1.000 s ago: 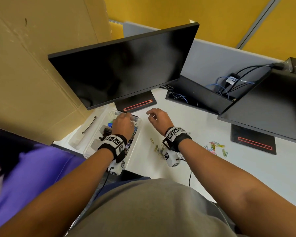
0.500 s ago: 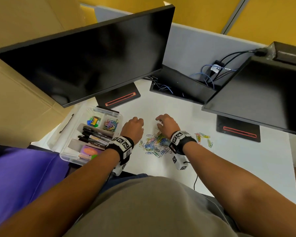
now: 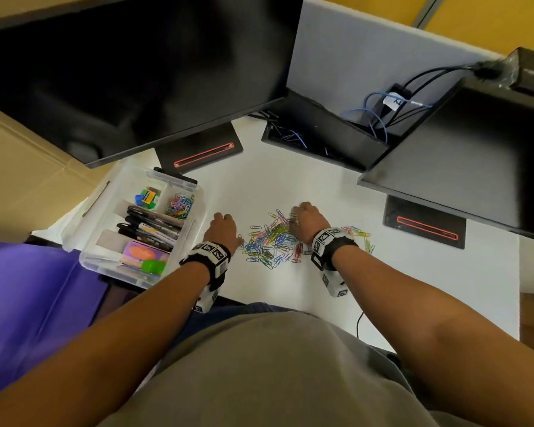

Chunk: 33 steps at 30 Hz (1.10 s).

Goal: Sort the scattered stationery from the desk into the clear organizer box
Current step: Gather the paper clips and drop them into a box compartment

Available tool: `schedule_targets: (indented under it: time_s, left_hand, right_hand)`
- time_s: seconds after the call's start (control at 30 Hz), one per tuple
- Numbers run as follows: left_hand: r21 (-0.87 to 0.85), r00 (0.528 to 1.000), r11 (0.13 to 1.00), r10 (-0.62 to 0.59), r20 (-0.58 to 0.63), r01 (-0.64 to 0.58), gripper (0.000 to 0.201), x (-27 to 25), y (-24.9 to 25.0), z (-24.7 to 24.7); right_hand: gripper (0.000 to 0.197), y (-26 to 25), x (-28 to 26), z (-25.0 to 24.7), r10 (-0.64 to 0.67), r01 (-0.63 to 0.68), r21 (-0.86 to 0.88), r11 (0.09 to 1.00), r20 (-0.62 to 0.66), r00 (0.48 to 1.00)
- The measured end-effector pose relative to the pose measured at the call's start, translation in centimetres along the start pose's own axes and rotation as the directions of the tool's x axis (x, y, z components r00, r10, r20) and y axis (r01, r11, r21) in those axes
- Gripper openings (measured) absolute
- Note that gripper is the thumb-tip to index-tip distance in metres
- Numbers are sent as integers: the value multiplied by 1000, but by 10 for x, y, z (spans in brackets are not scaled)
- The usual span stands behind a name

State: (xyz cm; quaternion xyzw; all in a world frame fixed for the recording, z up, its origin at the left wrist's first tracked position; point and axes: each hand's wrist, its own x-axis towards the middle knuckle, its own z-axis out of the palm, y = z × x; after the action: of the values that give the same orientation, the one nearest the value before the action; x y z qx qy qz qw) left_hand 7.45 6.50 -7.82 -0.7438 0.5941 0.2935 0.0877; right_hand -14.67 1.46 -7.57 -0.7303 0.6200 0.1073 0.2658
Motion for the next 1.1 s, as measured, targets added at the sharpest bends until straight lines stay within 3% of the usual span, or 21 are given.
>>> schedule_targets:
  time_s: [0.23,0.43,0.77,0.93,1.1]
  left_hand:
    - [-52,987,986,158,40,-156,61,0,31,17]
    - [60,975,973,224,8,-224,70,-1,47,28]
    - [103,957,954,287,-36,-283,23,5,51,29]
    - [85,950,949,309,-43,-305,18,9,45,27]
    - [86,948,951,305,-95,-298,17,10,40,21]
  right_hand:
    - [33,-4,-5,13,-134,133,21,991,39,990]
    - [45,1,-10,15,-133,133,8,991,52,990]
    - [21,1,-14,21,-168,168,-12,986,9,986]
    - [20,5,-14,18,-162,162,-9,987,22,987]
    - [18,7,-15,13,-145,146,8,989,-52,988]
